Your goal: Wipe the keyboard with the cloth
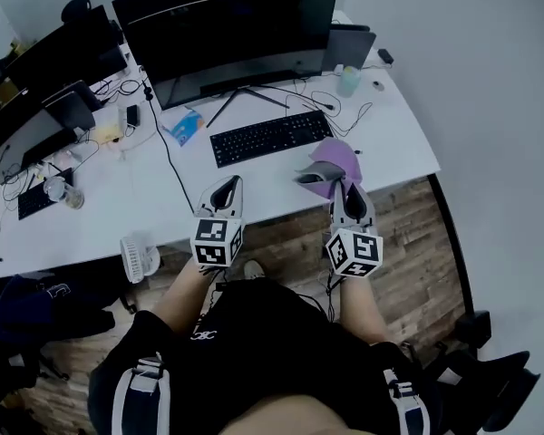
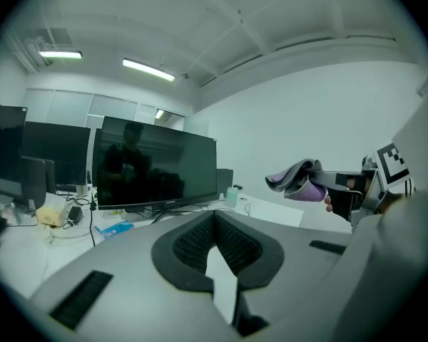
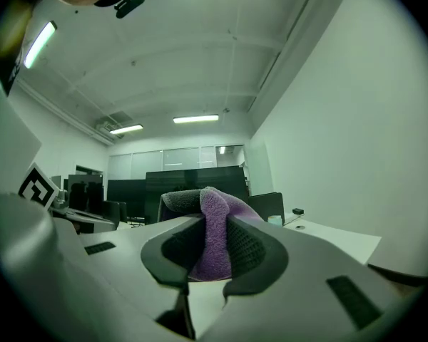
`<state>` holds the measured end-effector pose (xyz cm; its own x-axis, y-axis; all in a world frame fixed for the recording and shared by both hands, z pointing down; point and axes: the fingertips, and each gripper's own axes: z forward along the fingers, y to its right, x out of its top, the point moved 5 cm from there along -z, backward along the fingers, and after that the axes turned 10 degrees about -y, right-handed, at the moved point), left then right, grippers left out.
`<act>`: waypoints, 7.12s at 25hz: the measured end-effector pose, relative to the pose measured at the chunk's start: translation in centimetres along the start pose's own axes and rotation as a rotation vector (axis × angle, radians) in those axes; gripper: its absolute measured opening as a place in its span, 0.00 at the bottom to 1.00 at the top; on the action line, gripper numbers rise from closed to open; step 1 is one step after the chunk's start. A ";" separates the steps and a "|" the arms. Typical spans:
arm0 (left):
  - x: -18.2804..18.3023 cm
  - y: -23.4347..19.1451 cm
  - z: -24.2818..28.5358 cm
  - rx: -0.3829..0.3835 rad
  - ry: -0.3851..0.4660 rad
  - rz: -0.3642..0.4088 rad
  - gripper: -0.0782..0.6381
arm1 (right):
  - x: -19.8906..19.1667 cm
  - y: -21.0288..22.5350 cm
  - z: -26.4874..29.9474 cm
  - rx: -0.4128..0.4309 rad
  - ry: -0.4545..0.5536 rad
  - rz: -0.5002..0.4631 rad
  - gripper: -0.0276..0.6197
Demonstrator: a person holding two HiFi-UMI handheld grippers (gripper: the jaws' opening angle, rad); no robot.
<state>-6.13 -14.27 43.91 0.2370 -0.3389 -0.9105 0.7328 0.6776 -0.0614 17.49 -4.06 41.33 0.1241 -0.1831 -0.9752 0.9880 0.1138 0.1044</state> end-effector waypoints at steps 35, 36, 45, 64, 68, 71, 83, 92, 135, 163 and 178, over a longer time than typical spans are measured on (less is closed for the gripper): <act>-2.8 -15.0 -4.4 0.512 0.025 -0.237 0.13 | -3.7 -15.1 22.8 0.587 -0.158 -0.190 0.19; -2.8 -14.9 -4.7 0.530 0.027 -0.243 0.13 | -4.0 -15.4 23.2 0.604 -0.166 -0.198 0.19; -3.7 -13.6 -6.6 0.684 0.011 -0.316 0.13 | -7.4 -18.0 26.7 0.756 -0.270 -0.304 0.19; -5.5 -11.6 -11.3 0.956 -0.029 -0.413 0.13 | -19.0 -20.1 35.4 0.754 -0.574 -0.575 0.18; -5.7 -11.7 -11.4 0.973 -0.030 -0.428 0.13 | -20.4 -20.2 36.1 0.746 -0.659 -0.584 0.18; -5.8 -11.8 -11.1 0.972 -0.031 -0.432 0.13 | -20.7 -20.6 36.5 0.744 -0.679 -0.592 0.18; -4.5 -11.8 -7.4 0.904 -0.017 -0.408 0.13 | -20.9 -20.9 36.4 0.755 -0.719 -0.692 0.18; -3.2 -10.6 -5.7 0.865 -0.020 -0.381 0.13 | -20.9 -19.5 36.7 0.738 -0.754 -0.670 0.18; 1.8 -7.2 9.2 0.502 -0.056 -0.207 0.13 | -19.4 -2.0 36.5 0.480 -0.769 -0.465 0.19; 3.7 -0.9 16.6 0.389 -0.085 -0.127 0.13 | -18.7 16.3 35.9 0.246 -0.755 -0.308 0.18; 3.0 0.8 16.3 0.513 -0.103 -0.177 0.13 | -17.5 19.2 37.1 0.285 -0.752 -0.400 0.18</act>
<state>5.55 -25.41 47.80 0.1248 -0.4984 -0.8579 0.9778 0.2083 0.0212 37.72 -34.86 67.65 -0.3055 -0.7596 -0.5742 0.9433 -0.3238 -0.0734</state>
